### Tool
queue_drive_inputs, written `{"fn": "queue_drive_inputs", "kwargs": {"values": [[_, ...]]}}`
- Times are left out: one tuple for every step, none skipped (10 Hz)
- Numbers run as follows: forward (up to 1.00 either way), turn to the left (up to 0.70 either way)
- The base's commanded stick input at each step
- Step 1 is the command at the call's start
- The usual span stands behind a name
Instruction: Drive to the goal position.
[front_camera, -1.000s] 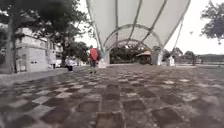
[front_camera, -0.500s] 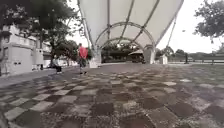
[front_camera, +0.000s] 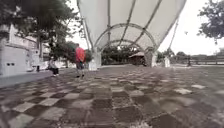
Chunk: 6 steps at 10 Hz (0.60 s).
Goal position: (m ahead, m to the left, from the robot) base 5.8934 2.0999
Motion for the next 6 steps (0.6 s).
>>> {"fn": "queue_drive_inputs", "kwargs": {"values": [[1.00, 0.00], [1.00, 0.00], [1.00, 0.00], [1.00, 0.00], [1.00, 0.00], [1.00, 0.00]]}}
